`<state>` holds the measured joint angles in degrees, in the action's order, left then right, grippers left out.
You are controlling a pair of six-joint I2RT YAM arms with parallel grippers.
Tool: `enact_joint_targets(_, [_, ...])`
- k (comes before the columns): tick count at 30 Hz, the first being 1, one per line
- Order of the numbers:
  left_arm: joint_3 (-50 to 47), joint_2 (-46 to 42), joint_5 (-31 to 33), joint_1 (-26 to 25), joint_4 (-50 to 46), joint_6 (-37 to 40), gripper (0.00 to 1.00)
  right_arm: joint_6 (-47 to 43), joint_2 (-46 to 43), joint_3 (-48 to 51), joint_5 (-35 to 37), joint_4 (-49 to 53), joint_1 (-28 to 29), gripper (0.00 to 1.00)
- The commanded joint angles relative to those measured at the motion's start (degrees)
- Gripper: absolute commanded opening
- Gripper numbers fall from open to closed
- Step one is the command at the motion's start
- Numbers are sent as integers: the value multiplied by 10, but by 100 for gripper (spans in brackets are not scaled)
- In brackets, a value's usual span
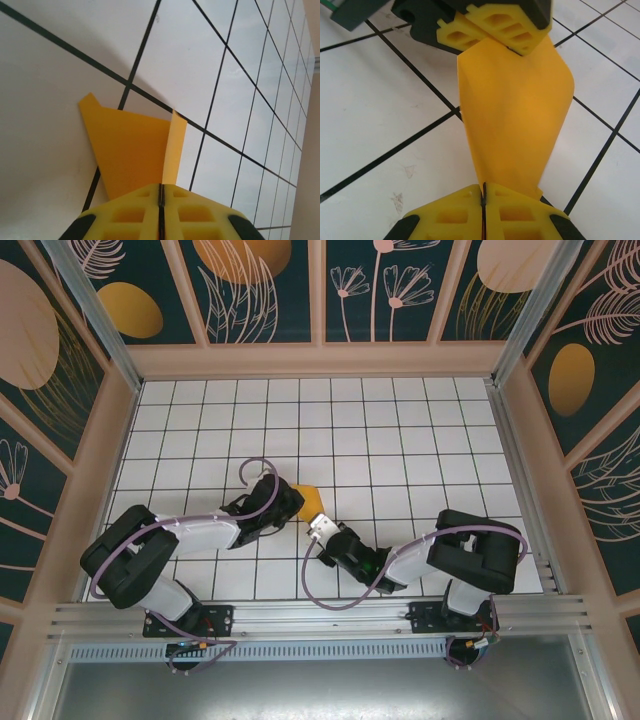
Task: Fold a paper plane with a square sheet of paper (pick it up from the middle)
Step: Fold the wing for the fifth time at the center of the table.
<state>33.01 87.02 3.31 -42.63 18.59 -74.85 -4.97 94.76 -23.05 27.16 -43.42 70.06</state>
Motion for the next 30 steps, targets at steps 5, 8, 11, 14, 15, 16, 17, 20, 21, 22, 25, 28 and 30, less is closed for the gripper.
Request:
enact_joint_targets(5, [14,7,5,3,-21,8,5,12,-8,-1,21,23,-1,12])
enact_joint_targets(8, [14,8,1,3,-20,8,5,8,-4,-4,28,22,-1,13])
enact_joint_targets(11, [14,8,0,3,-19,7,5,3,2,-10,31,24,-1,12])
enact_joint_targets(14, [13,6,-1,3,-18,6,5,3,9,-15,33,27,-1,10])
enact_joint_targets(15, [11,6,-1,3,-18,6,5,4,11,-17,34,30,-1,9])
enact_joint_targets(16, [10,3,0,3,-18,5,5,5,11,-16,34,29,-1,8])
enact_joint_targets(17, [10,2,1,3,-19,6,5,5,12,-16,33,29,0,6])
enact_joint_targets(20, [9,-1,2,3,-20,6,6,10,20,-25,42,40,-1,5])
enact_joint_targets(21, [7,-2,3,3,-20,5,6,10,22,-24,41,38,-1,5])
enact_joint_targets(22, [7,-2,3,3,-21,5,6,11,21,-24,40,37,-1,5])
enact_joint_targets(25, [7,-4,4,3,-23,5,7,19,18,-25,44,41,-1,1])
enact_joint_targets(28, [1,-16,14,3,-30,0,19,33,12,-26,39,48,-4,0])
enact_joint_targets(30, [-11,-34,26,3,-36,-5,26,53,3,-29,11,63,-10,0])
